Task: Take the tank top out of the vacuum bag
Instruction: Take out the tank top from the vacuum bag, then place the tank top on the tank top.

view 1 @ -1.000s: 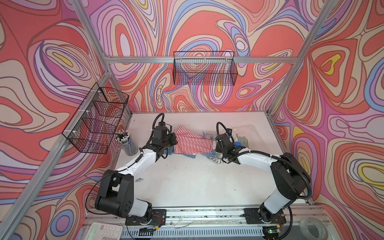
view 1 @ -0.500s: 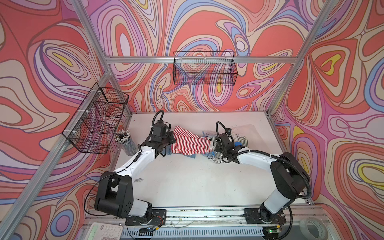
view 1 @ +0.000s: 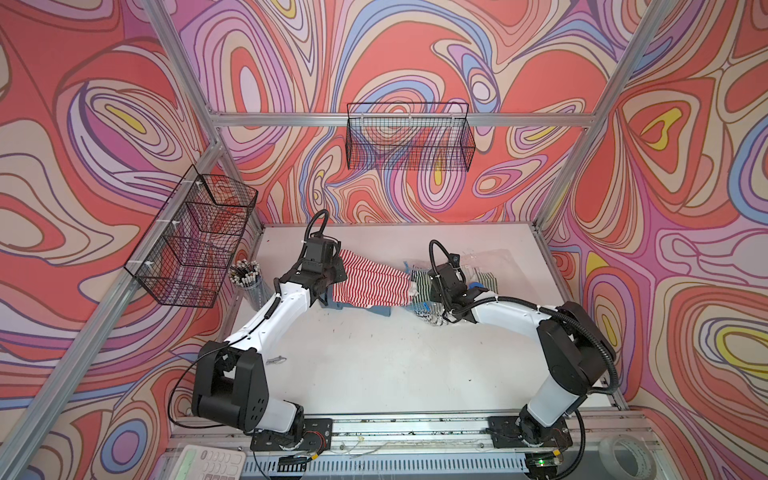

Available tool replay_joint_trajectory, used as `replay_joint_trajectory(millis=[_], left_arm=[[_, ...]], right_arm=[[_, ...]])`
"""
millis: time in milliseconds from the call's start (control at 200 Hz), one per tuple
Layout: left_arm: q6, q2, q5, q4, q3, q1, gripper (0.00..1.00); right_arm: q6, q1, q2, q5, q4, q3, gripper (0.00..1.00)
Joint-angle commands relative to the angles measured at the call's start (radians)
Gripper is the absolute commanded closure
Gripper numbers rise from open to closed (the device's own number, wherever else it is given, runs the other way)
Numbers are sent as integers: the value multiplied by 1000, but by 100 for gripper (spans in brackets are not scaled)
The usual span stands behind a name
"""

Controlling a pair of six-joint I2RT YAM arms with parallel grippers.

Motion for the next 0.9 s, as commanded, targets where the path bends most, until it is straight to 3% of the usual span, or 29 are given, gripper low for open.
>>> replay_joint_trajectory(millis=[0,335,606,896], left_arm=[[33,18,-56,-46,46,9,100],[90,91,-167,-113,131,8,100],[105,119,-188,-123,171,8,100],[150,146,-329,-138,174,9,100]], right_arm=[[-17,-12,11,41,-31,22,100],[-17,-12,15,43,-39,16,100],[-28,-12,24,54,-51,33,100],[-39,-12,27,65,-60,40,100]])
